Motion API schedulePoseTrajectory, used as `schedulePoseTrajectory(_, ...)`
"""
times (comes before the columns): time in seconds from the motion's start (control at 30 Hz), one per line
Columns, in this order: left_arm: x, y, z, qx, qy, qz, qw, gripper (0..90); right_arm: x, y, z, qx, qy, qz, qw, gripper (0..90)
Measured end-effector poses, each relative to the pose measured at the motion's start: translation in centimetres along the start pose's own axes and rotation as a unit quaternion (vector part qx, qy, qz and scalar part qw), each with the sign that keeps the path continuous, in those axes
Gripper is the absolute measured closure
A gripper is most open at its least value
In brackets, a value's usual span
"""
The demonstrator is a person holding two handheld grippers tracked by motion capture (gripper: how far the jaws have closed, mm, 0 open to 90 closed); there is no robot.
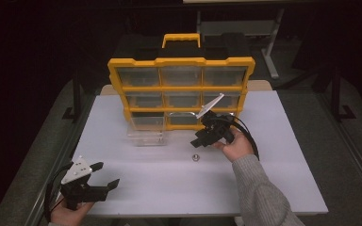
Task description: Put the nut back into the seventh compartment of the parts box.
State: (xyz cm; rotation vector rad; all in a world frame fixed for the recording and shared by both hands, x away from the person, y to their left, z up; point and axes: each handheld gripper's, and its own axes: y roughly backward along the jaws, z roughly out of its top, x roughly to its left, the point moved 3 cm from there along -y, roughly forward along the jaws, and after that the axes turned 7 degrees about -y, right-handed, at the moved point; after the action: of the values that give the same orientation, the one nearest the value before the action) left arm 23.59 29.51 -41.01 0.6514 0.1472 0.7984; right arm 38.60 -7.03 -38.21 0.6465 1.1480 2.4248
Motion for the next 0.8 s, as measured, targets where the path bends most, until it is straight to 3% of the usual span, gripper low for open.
schedulePoseTrajectory(0.2, -0.1, 0.0, 0.0, -0.002, 0.002, 0.0, 1.0, 16.8, -0.2, -0.4, -0.9, 0.002, -0.003, -0.001, 1.0, 52.4)
schedulePoseTrajectory(0.3, 0.0, 0.0, 0.0, -0.002, 0.001, 0.0, 1.0, 16.8, -0.4, -0.7, -1.3, -0.002, 0.006, 0.001, 1.0, 51.9)
schedulePoseTrajectory(0.5, 0.0, 0.0, 0.0, -0.001, 0.001, 0.0, 1.0, 16.8, -0.4, -1.1, -2.1, 0.01, -0.012, -0.004, 0.9999, 51.4)
schedulePoseTrajectory(0.53, 0.0, 0.0, 0.0, -0.001, 0.0, 0.0, 1.0, 16.8, -0.6, -1.2, -2.2, 0.004, 0.001, -0.002, 1.0, 51.4)
schedulePoseTrajectory(0.57, 0.0, 0.0, 0.0, 0.0, 0.0, 0.0, 1.0, 16.9, -0.4, -1.1, -2.4, 0.017, -0.023, -0.006, 0.9996, 51.3)
schedulePoseTrajectory(0.63, -0.1, 0.0, 0.0, -0.002, 0.002, -0.001, 1.0, 16.8, -0.5, -1.2, -2.6, 0.009, -0.012, -0.005, 0.9999, 51.1)
schedulePoseTrajectory(0.7, 0.0, 0.0, 0.0, -0.002, 0.001, -0.001, 1.0, 16.9, -0.4, -1.2, -2.9, 0.02, -0.03, -0.01, 0.9993, 51.0)
schedulePoseTrajectory(0.8, 0.0, 0.0, 0.0, -0.001, 0.001, 0.0, 1.0, 16.8, -0.6, -1.5, -3.1, 0.01, -0.013, -0.005, 0.9998, 50.8)
